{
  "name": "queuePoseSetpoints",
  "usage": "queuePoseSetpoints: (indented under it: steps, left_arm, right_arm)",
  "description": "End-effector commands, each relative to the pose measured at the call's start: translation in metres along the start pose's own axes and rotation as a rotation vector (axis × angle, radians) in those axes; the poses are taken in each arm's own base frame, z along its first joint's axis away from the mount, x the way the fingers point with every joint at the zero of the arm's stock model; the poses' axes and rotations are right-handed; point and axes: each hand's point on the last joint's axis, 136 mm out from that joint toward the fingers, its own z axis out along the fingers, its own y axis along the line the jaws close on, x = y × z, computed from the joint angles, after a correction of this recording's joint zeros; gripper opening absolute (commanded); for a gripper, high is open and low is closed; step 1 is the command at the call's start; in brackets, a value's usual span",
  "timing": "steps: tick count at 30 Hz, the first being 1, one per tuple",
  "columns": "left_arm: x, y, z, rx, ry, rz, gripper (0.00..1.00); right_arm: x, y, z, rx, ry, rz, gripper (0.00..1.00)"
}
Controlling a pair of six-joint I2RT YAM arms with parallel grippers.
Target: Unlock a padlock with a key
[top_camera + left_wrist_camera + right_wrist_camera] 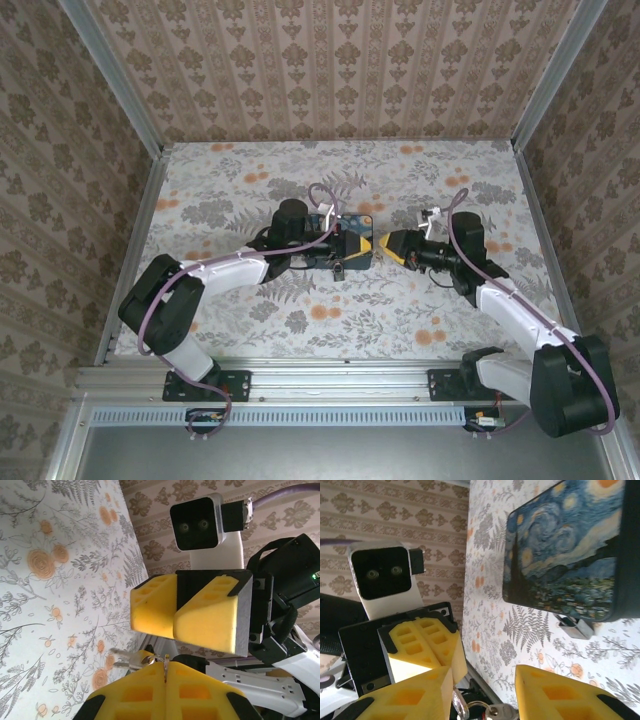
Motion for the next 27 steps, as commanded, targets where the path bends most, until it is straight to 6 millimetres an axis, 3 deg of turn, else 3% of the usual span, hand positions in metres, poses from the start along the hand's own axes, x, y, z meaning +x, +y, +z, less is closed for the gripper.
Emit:
queuePoseSetpoints:
  steps: [1, 11, 17, 27]
  left_arm:
    - [-0.002, -0.021, 0.0, 0.083, 0.002, 0.042, 0.0]
    - [0.003, -0.021, 0.004, 0.084, 0.033, 0.037, 0.0]
    - [0.007, -0.017, 0.005, 0.073, 0.048, 0.031, 0.0]
    - [0.009, -0.019, 0.009, 0.093, 0.064, 0.026, 0.0]
  right_arm:
    - [0.001, 0.022, 0.002, -0.062, 0.022, -0.073, 0.39]
    - [0.001, 0.03, -0.002, -0.086, 0.005, -0.116, 0.37]
    - [-0.002, 0.039, -0.004, -0.103, -0.014, -0.152, 0.39]
    - [0.011, 0.045, 0.002, -0.145, 0.063, -0.182, 0.46]
